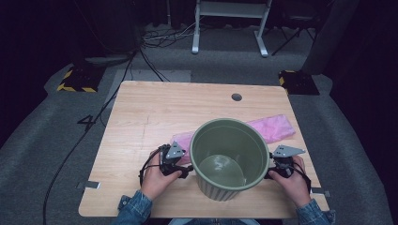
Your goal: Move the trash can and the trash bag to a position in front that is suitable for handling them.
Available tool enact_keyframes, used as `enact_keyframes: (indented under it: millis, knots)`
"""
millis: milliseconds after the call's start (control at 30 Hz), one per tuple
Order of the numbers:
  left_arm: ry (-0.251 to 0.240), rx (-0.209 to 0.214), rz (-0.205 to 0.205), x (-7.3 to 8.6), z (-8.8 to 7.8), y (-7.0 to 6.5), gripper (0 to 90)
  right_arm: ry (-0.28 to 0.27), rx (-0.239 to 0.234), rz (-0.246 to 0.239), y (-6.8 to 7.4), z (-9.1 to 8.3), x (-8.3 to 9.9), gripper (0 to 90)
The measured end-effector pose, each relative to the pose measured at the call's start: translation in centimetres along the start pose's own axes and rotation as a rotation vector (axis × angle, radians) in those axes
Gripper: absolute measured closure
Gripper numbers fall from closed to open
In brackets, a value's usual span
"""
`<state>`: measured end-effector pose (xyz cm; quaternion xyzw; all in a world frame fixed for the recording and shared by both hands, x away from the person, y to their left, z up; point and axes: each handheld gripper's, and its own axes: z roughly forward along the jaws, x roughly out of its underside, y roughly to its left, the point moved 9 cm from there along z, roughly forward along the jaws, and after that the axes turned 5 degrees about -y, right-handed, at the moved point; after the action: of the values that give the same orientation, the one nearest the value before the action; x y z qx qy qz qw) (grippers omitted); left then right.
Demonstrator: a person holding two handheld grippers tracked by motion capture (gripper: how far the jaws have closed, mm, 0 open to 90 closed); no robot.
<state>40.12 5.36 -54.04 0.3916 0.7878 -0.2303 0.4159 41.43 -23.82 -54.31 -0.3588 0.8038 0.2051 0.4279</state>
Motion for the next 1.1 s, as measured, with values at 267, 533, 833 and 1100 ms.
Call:
enact_keyframes:
  millis: [267, 533, 833, 1100]
  knots:
    - [0.017, -0.005, 0.023, 0.4, -0.8, -0.5, 31.6, -0.005, -0.014, -0.033, 2.0, 0.3, -0.9, 33.8]
    - [-0.007, -0.021, -0.019, 0.8, -2.0, 0.4, 28.2, 0.003, -0.061, -0.041, 1.3, 0.9, -1.8, 24.6]
    - [-0.001, -0.038, -0.019, 1.1, -2.2, 0.8, 27.8, -0.008, 0.013, 0.029, -4.3, 2.8, -2.7, 19.5]
    - [0.007, -0.054, -0.028, 1.7, -2.5, 1.4, 27.7, 0.015, -0.01, -0.011, -4.4, 6.8, -4.3, 16.6]
